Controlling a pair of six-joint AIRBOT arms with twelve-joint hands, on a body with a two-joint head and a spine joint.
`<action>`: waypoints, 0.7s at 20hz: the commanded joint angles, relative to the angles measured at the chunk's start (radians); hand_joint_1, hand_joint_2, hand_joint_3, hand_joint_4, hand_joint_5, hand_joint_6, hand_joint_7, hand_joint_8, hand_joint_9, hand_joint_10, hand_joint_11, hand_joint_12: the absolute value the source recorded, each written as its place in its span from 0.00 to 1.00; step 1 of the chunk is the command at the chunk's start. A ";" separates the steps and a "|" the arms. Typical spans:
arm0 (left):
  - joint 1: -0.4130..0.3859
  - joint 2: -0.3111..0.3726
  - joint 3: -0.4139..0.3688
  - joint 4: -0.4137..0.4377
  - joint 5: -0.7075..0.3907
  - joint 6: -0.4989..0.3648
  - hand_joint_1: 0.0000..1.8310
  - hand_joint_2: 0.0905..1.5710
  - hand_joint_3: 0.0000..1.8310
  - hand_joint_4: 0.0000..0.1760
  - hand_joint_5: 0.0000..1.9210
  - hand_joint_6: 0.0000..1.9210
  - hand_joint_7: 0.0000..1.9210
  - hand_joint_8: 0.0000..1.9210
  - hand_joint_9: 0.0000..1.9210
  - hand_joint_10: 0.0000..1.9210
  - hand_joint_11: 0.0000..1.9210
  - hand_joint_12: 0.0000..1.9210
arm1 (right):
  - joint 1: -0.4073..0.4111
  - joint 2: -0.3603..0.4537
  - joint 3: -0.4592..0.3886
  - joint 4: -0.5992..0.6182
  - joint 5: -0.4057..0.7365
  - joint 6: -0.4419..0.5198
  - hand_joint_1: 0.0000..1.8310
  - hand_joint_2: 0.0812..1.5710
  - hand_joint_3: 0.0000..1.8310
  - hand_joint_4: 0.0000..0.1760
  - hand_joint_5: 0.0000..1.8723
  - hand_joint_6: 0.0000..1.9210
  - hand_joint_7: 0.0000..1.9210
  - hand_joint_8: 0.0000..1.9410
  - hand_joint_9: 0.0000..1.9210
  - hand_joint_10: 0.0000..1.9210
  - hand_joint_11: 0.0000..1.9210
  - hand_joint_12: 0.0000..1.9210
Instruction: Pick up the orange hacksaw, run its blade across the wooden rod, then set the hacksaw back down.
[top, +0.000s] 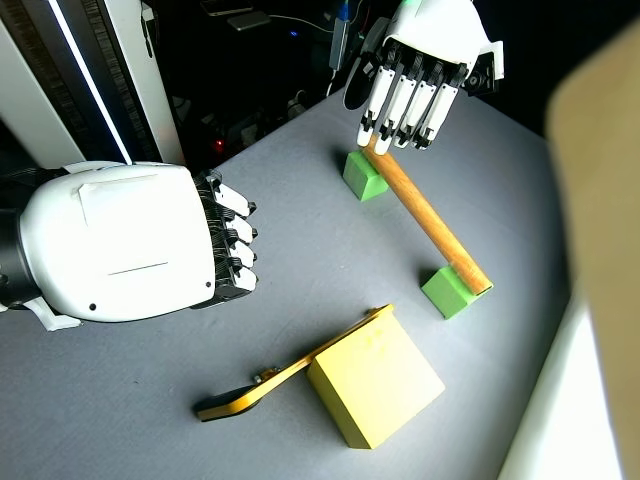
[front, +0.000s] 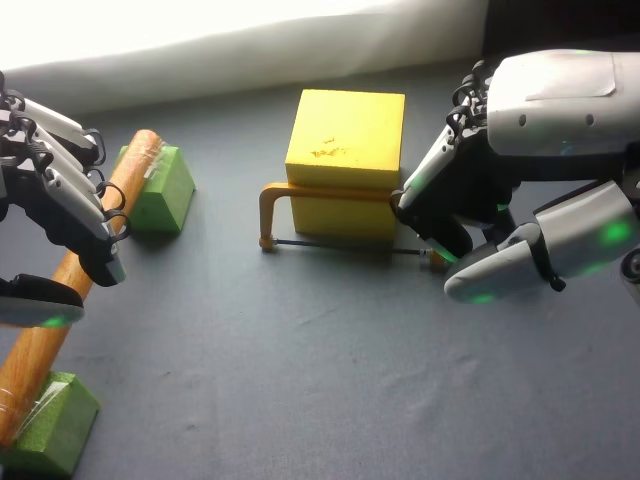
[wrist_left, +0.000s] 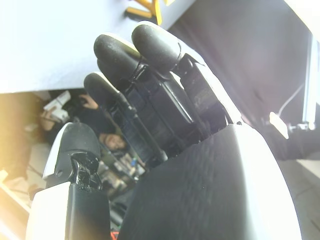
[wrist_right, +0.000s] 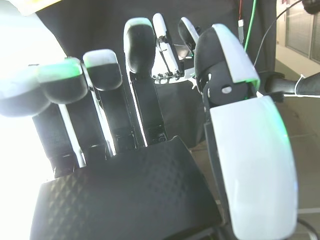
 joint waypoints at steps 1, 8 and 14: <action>-0.010 0.011 0.003 -0.075 -0.070 -0.002 0.00 0.69 0.06 0.00 0.00 0.01 0.00 0.01 0.00 0.01 0.00 0.01 | 0.018 0.008 0.001 0.068 0.047 0.007 0.02 0.62 0.06 0.00 0.00 0.01 0.00 0.01 0.01 0.02 0.00 0.15; 0.034 0.011 0.059 -0.075 -0.100 -0.005 0.00 0.73 0.01 0.00 0.00 0.00 0.00 0.00 0.00 0.00 0.00 0.00 | 0.019 0.008 0.001 0.069 0.048 0.008 0.02 0.66 0.00 0.00 0.00 0.00 0.00 0.00 0.02 0.00 0.00 0.16; 0.043 0.023 0.068 -0.072 -0.100 -0.005 0.00 0.74 0.01 0.00 0.00 0.00 0.00 0.00 0.00 0.00 0.00 0.00 | 0.044 0.052 -0.001 0.069 0.004 0.072 0.08 0.65 0.00 0.00 0.00 0.00 0.02 0.00 0.03 0.00 0.00 0.19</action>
